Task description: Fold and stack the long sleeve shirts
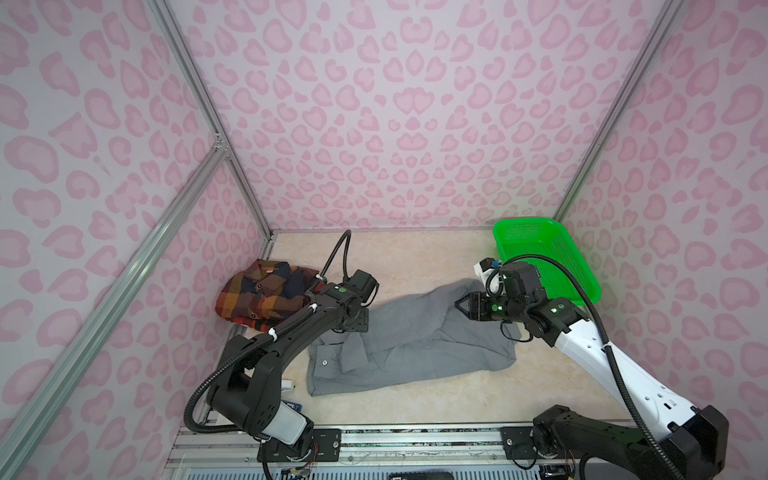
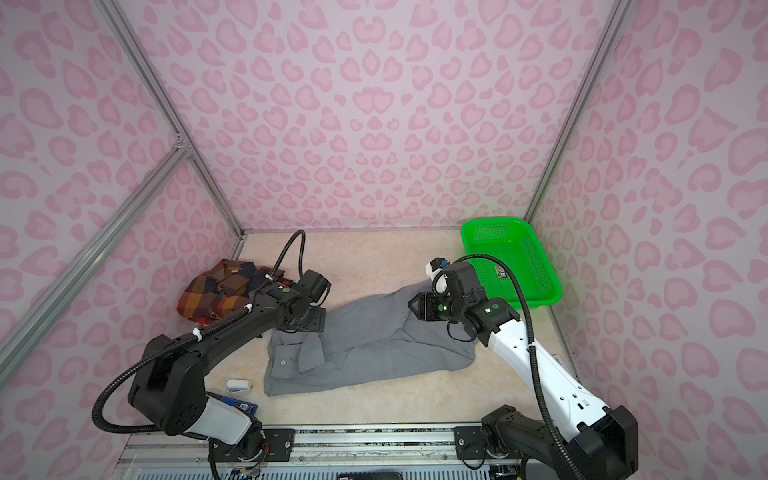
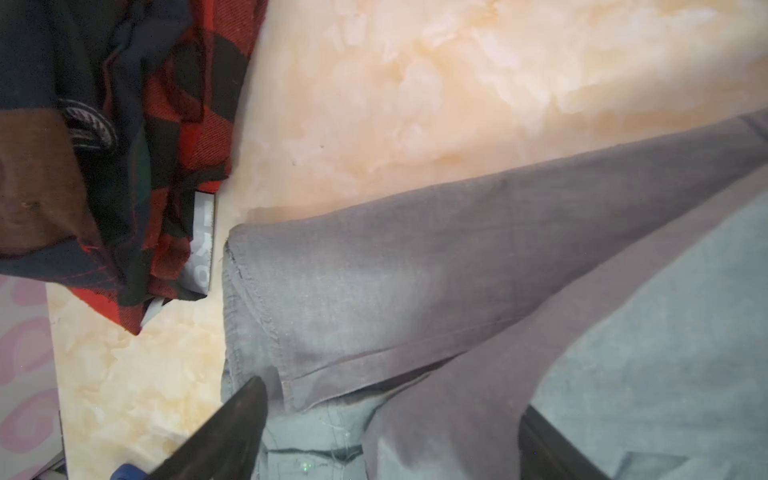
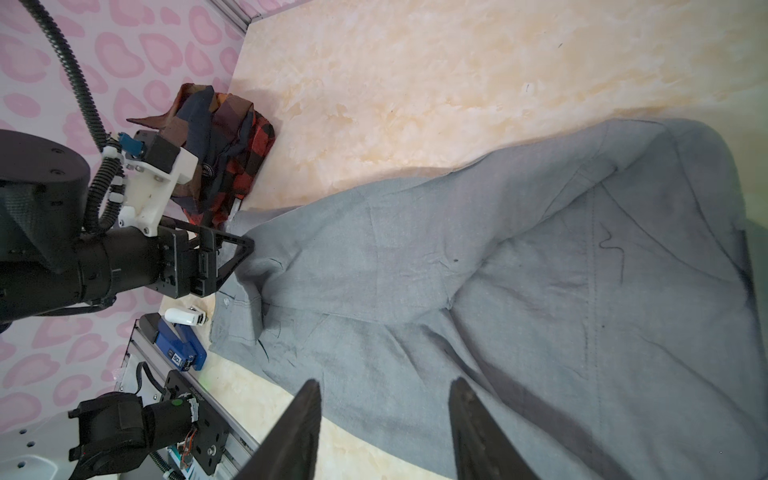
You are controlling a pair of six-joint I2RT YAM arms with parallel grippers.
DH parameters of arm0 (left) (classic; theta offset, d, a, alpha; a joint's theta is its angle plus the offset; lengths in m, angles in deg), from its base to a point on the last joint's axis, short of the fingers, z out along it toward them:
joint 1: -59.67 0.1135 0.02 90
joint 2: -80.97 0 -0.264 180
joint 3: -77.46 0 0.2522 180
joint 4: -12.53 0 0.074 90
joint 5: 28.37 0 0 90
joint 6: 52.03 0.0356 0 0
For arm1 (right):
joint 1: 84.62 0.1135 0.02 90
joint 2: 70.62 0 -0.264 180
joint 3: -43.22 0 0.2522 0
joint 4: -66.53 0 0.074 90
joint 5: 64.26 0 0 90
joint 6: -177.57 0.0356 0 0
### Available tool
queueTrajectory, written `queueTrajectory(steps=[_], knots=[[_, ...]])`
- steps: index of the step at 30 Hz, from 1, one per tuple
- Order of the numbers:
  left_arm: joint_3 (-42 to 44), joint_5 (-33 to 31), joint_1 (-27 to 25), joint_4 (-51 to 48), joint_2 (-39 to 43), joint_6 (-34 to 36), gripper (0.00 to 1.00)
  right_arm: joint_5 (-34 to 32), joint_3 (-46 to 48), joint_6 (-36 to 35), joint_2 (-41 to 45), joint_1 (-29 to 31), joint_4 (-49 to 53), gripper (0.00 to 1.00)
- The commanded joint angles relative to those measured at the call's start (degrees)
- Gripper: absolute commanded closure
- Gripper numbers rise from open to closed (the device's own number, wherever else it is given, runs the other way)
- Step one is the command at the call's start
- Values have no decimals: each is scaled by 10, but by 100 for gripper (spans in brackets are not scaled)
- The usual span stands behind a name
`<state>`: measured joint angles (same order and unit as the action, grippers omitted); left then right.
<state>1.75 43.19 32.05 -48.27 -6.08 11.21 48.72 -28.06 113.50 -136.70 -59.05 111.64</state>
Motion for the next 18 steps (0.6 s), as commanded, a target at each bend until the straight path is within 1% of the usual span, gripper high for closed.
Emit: queueTrajectory(steps=[1, 3, 5, 8, 11, 14, 16, 18], knots=[[-2, 49, 31, -3, 22, 15, 16, 9, 3, 3, -5, 2, -10, 50], [-6, 63, 56, -5, 34, 11, 15, 9, 6, 4, -8, 3, -13, 50], [-3, 104, 94, 0, 48, 5, 16, 13, 9, 4, -12, 7, -15, 50], [-1, 147, 134, 7, 53, -1, 15, 15, 13, 3, -25, 22, -21, 51], [-7, 200, 163, 15, 35, -9, 15, 11, 12, 3, -45, 53, -27, 53], [-7, 234, 188, 21, 36, -16, 16, 14, 10, 5, -66, 93, -44, 55], [-5, 240, 200, 24, 46, -19, 16, 16, 16, 13, -85, 123, -72, 56], [-3, 229, 204, 22, 64, -17, 15, 19, 21, 29, -116, 147, -101, 56]])
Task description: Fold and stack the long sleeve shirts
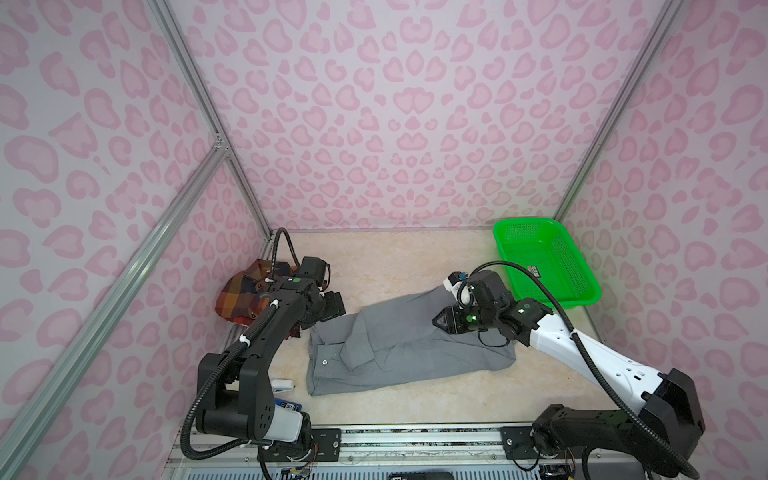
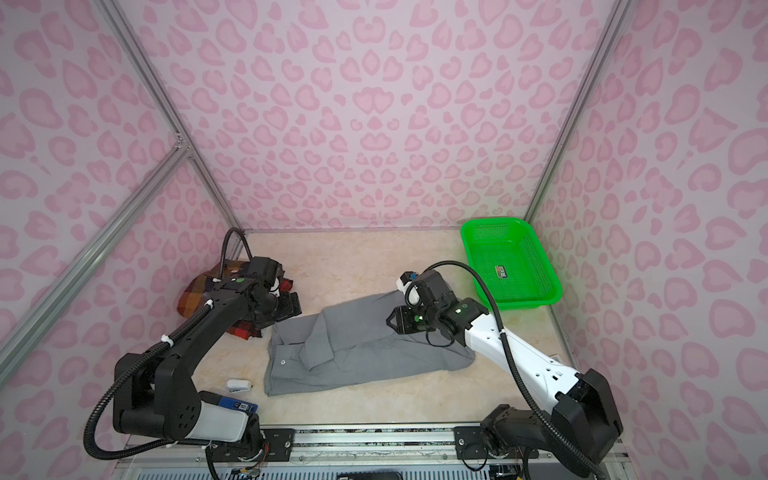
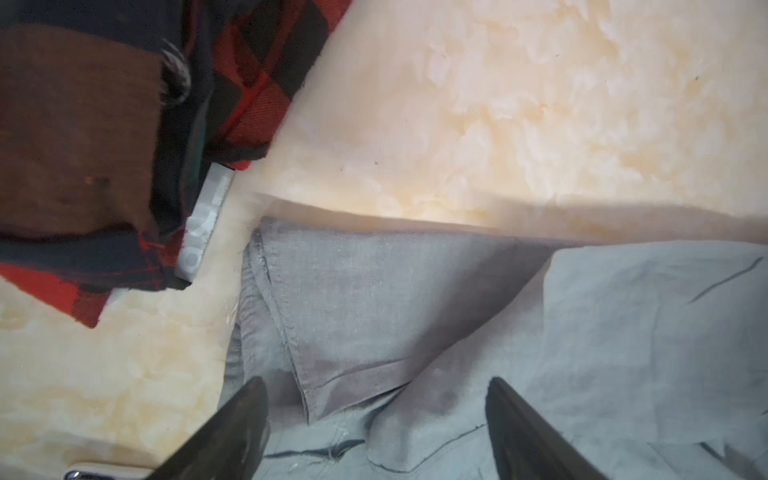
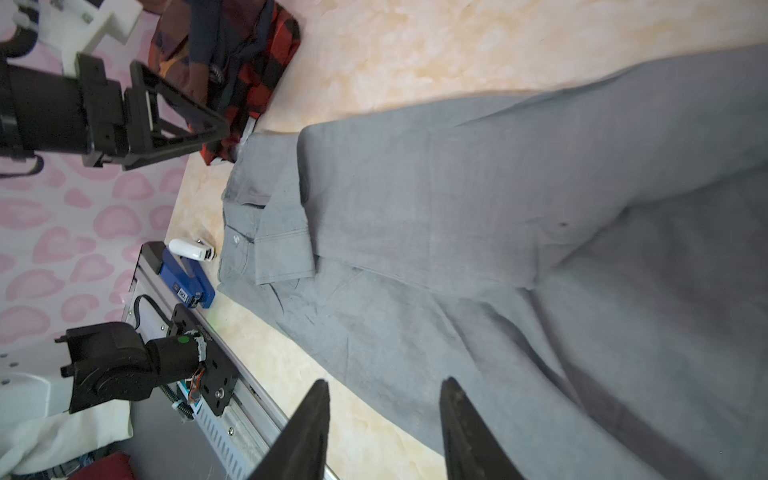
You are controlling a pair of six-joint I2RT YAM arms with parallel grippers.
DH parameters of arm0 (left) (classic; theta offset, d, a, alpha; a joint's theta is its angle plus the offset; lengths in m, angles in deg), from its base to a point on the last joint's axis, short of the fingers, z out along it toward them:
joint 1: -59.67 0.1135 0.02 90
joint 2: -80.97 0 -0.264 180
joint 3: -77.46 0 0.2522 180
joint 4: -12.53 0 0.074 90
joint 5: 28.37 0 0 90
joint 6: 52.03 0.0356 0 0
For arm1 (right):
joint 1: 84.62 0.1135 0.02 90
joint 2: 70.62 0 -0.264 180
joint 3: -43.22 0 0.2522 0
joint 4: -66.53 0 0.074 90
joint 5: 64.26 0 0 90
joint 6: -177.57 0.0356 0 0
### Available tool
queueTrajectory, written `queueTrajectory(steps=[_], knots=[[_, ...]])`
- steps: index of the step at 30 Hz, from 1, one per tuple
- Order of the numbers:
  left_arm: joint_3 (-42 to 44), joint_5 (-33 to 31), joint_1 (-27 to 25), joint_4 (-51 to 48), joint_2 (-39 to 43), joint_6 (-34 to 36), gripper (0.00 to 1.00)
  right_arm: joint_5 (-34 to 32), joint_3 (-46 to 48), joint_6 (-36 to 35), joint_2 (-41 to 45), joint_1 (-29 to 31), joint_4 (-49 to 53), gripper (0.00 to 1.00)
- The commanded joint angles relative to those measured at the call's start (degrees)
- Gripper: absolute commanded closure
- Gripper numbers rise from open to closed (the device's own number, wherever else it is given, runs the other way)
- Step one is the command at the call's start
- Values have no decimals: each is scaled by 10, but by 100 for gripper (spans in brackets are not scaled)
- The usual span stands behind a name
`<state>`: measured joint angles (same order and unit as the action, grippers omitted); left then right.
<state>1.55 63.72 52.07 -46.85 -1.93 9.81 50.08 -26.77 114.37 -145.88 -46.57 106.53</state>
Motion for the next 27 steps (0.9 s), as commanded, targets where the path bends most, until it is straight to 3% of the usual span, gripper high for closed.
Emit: queueTrajectory(steps=[1, 4, 8, 12, 16, 21, 27], knots=[[1, 17, 5, 7, 37, -2, 14, 5, 9, 32, -50, 33, -66, 57], [15, -11, 6, 4, 92, 7, 12, -8, -13, 44, -128, 81, -99, 60], [53, -48, 5, 4, 172, 16, 9, -59, -118, 27, -247, 144, -69, 61], [83, -63, 5, 3, 225, 21, 9, -67, -179, 46, -334, 168, -85, 64], [109, -94, 5, 7, 273, 26, 9, -155, -234, 45, -389, 175, -56, 65], [138, -115, 5, 18, 316, 25, 9, -146, -309, 38, -464, 187, -29, 66], [159, -124, 5, 33, 341, 24, 9, -143, -329, 38, -494, 202, -22, 66]])
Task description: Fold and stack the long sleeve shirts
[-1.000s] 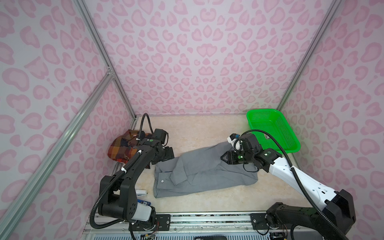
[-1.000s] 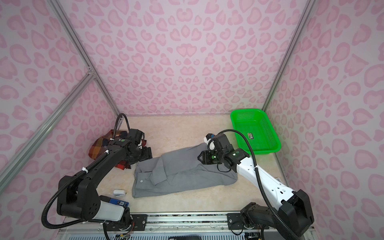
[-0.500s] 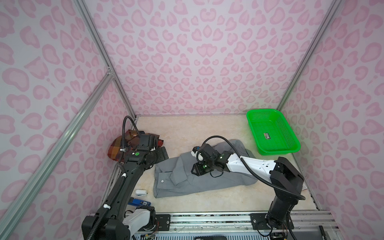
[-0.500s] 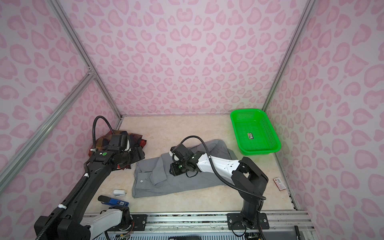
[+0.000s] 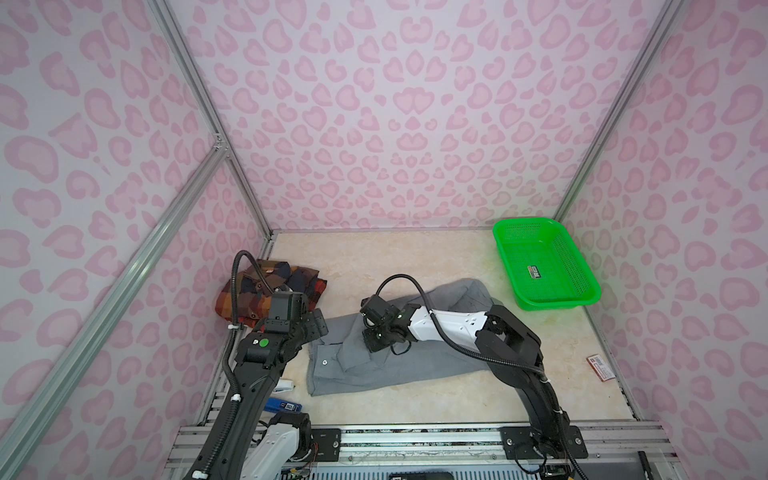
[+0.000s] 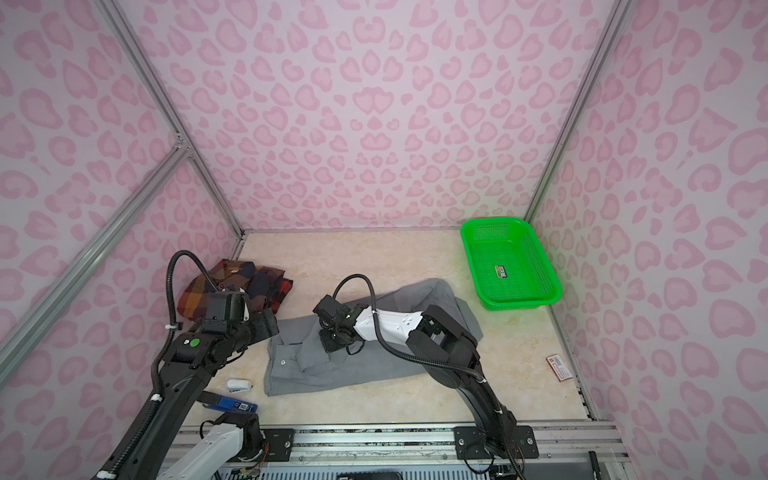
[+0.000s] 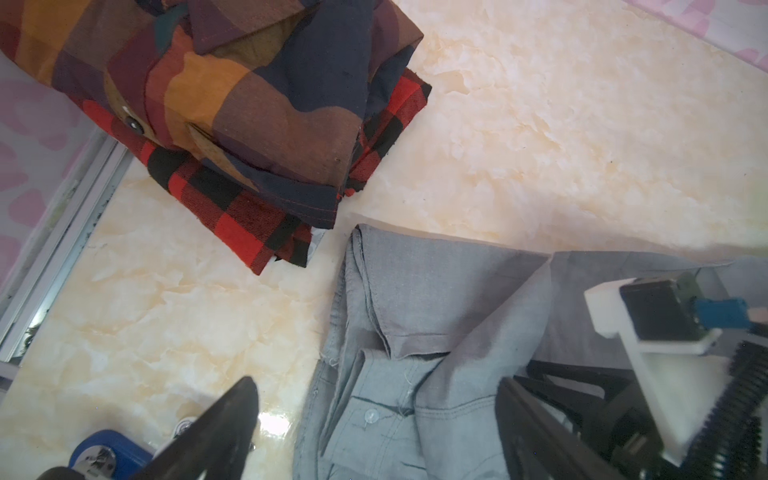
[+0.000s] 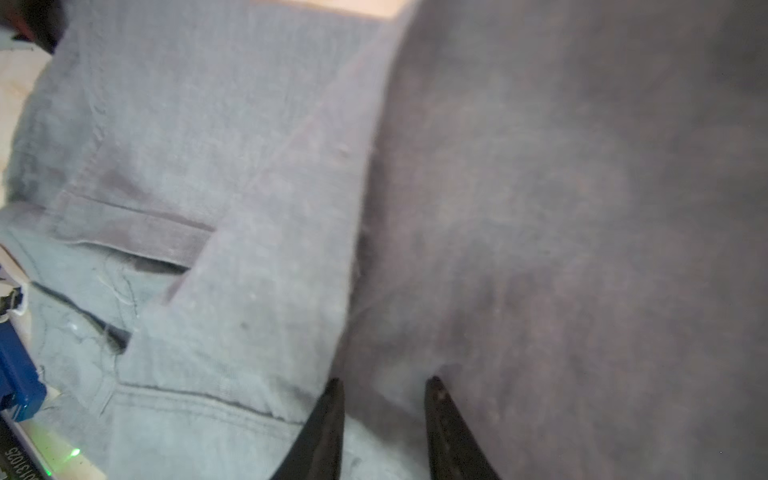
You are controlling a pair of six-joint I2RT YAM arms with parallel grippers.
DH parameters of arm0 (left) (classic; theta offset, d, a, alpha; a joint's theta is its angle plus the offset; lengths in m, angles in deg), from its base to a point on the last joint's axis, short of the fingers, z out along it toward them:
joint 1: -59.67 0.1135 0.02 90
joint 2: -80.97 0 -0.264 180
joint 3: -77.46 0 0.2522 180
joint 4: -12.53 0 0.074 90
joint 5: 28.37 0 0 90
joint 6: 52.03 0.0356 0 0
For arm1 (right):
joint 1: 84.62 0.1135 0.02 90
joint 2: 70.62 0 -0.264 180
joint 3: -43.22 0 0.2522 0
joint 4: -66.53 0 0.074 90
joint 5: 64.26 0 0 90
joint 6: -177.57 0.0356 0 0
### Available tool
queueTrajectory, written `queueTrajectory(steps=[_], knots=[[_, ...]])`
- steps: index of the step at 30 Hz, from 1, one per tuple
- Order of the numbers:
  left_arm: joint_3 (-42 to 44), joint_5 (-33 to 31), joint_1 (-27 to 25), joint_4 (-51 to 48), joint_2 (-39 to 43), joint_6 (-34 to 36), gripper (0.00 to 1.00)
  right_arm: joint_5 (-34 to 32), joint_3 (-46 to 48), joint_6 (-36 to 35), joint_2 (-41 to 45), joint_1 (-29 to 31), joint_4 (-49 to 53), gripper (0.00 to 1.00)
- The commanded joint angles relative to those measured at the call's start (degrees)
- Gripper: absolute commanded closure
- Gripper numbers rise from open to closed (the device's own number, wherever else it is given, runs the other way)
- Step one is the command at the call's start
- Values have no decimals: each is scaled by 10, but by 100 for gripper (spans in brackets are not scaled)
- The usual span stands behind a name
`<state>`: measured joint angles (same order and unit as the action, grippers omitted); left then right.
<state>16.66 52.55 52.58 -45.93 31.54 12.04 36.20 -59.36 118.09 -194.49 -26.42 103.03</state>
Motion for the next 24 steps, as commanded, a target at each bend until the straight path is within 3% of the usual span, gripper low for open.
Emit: queueTrajectory(steps=[1, 11, 14, 24], knots=[[10, -11, 0, 25, 6, 2, 9, -3, -2, 1, -6, 2, 10, 66], [16, -23, -1, 31, 18, 1, 9, 137, 14, 45, 14, 12, -123, 66], [18, -30, 0, 32, 24, 0, 9, 148, 2, 59, 7, 11, -149, 66], [21, -41, 0, 32, 34, -2, 9, 174, -165, 25, -71, -3, -51, 60]])
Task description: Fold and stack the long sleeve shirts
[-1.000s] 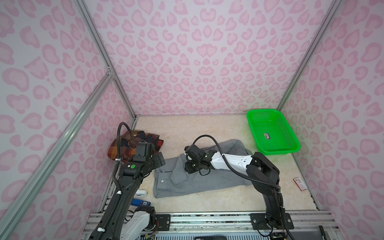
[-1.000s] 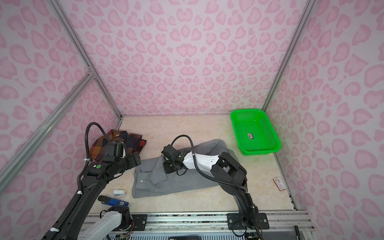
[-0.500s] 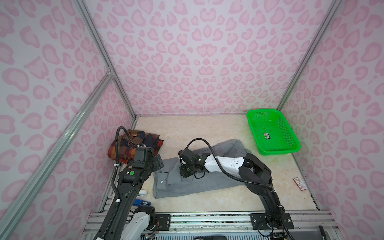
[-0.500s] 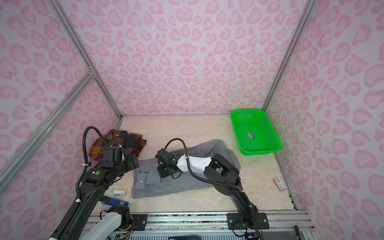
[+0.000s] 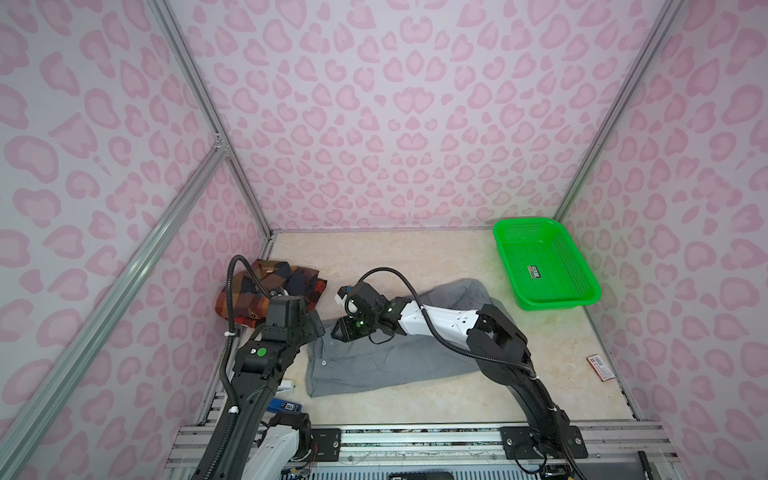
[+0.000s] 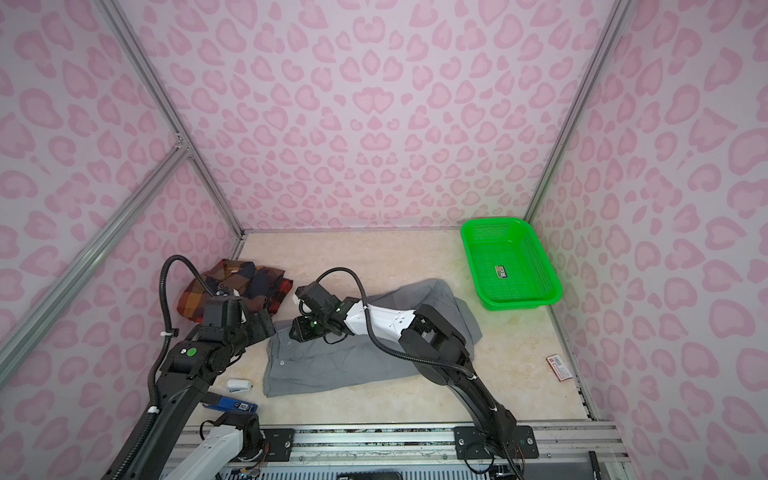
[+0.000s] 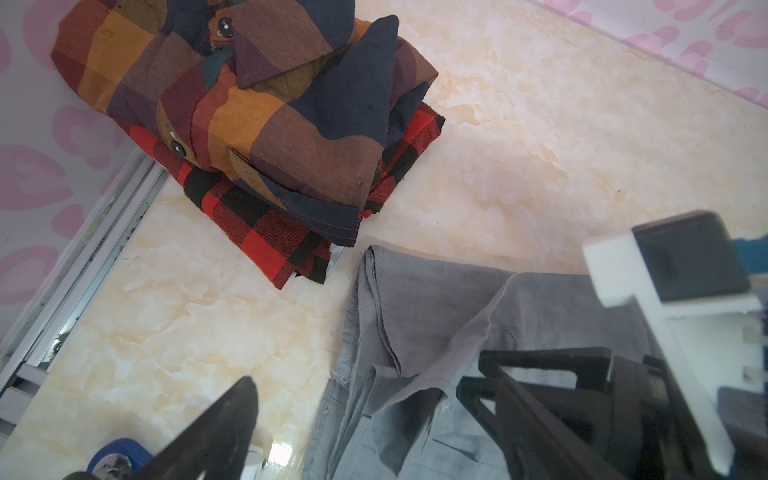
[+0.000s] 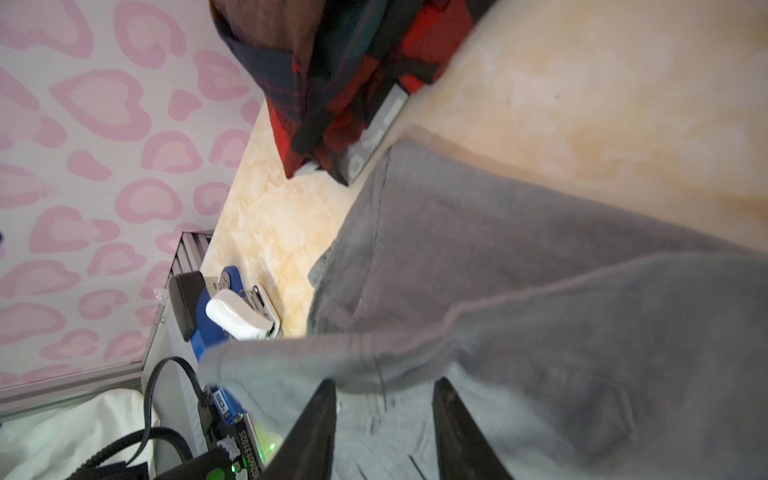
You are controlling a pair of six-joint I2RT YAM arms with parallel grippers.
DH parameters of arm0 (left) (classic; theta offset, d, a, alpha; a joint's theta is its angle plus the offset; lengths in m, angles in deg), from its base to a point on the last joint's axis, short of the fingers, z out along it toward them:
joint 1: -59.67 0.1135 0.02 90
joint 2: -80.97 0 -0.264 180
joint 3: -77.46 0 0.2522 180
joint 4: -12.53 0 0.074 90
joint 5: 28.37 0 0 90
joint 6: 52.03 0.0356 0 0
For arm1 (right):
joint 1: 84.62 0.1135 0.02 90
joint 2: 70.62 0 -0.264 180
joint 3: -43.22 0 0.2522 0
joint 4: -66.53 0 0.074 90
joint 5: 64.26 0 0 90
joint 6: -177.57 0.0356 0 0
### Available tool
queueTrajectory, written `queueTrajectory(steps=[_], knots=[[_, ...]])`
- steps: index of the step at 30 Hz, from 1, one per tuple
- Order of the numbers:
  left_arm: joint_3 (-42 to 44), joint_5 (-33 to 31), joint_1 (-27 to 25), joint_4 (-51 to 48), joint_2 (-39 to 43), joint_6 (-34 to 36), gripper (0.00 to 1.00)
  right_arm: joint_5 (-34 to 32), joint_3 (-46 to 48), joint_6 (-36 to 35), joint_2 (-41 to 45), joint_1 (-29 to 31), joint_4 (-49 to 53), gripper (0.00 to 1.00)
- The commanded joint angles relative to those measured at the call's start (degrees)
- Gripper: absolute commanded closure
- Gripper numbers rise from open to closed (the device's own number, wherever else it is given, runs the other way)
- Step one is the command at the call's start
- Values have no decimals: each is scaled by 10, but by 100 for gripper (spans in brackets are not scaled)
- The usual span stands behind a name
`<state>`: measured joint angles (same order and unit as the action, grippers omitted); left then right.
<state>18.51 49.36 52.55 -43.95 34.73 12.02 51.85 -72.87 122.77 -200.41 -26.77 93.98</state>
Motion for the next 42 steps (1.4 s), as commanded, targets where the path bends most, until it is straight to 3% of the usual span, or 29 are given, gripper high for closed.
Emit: queueTrajectory(steps=[1, 5, 10, 16, 20, 28, 37, 42], knots=[[3, -8, 0, 12, 1, -1, 9, 16, -40, -30, -12, -4, 60, 60], [5, 10, 0, 18, -10, 4, 8, 36, 100, 22, 96, -81, -44, 60], [7, 82, -2, 34, -47, -6, 9, 22, 228, -1, 216, -215, -27, 60], [21, 157, -12, 59, -99, -32, 9, -110, 327, -27, 291, -363, 55, 60], [29, 175, -25, 71, -128, -35, 9, -138, 373, -8, 303, -418, 32, 58], [64, 180, -28, 112, -177, -74, 9, -107, 358, 13, 243, -427, -44, 52], [104, 167, -28, 151, -212, -106, 9, -142, 377, 53, 229, -394, -127, 47], [120, 163, -28, 165, -222, -109, 9, -126, 374, 82, 194, -383, -146, 52]])
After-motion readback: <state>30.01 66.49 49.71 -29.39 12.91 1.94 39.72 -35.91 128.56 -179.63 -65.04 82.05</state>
